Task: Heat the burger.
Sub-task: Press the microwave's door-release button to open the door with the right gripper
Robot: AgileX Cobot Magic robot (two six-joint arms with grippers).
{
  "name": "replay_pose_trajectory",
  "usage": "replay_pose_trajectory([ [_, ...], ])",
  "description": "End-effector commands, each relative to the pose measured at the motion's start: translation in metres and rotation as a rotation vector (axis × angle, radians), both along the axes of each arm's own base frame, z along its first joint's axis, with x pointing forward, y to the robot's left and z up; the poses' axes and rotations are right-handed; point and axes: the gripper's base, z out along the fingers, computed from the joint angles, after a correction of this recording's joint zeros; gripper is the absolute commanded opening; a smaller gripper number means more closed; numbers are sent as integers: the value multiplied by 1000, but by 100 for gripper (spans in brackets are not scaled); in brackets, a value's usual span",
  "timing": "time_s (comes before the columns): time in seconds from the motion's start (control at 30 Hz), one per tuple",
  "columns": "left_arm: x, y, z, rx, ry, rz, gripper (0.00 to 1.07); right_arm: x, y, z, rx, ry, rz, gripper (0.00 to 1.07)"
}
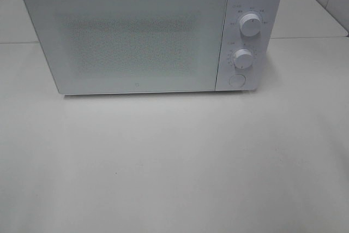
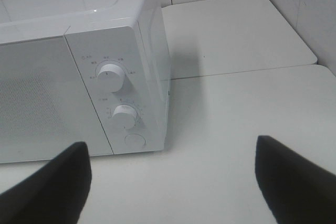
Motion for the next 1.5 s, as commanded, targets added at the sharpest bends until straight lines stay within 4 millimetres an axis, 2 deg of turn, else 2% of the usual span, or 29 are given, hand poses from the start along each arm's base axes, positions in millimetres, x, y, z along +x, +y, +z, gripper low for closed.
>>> replay_pose_trajectory([
  [0.03,0,0,0,-6,-5,5,98,14,0,-10,56,-45,-23,75],
  [0.17,0,0,0,-6,-5,5,98,22,1,-18,106,-72,-34,71],
  [0.27,0,0,0,-6,-5,5,98,30,2,-22,181,-123,-46,65],
  [0.33,0,0,0,-6,-5,5,98,36,3,-25,266,-165,-51,54],
  [0.37,0,0,0,-6,-5,5,98,36,3,-25,266,-165,-51,54],
  [0.43,0,0,0,-6,-5,5,98,43,5,-29,357,-152,-56,40],
  [0.47,0,0,0,-6,-5,5,98,43,5,-29,357,-152,-56,40],
  [0.5,0,0,0,-6,-5,5,98,48,6,-32,419,-130,-60,30],
  [0.53,0,0,0,-6,-5,5,98,48,6,-32,419,-130,-60,30],
  [0.57,0,0,0,-6,-5,5,98,52,7,-36,495,-104,-70,20],
  [0.6,0,0,0,-6,-5,5,98,55,8,-38,533,-91,-76,16],
  [0.63,0,0,0,-6,-5,5,98,55,8,-38,533,-91,-76,16],
  [0.67,0,0,0,-6,-5,5,98,60,9,-41,596,-72,-81,8],
  [0.7,0,0,0,-6,-5,5,98,60,9,-41,596,-72,-81,8],
  [0.77,0,0,0,-6,-5,5,98,68,11,-49,682,-30,-96,0],
  [0.9,0,0,0,-6,-5,5,98,76,13,-58,754,21,-125,0],
  [0.97,0,0,0,-6,-5,5,98,87,14,-73,855,86,-169,0],
  [1.17,0,0,0,-6,-5,5,98,98,16,-83,994,94,-194,0],
  [1.27,0,0,0,-6,-5,5,98,106,16,-94,1070,111,-221,0],
  [1.33,0,0,0,-6,-5,5,98,113,16,-109,1157,152,-285,0],
  [1.5,0,0,0,-6,-5,5,98,117,15,-125,1210,200,-347,0],
])
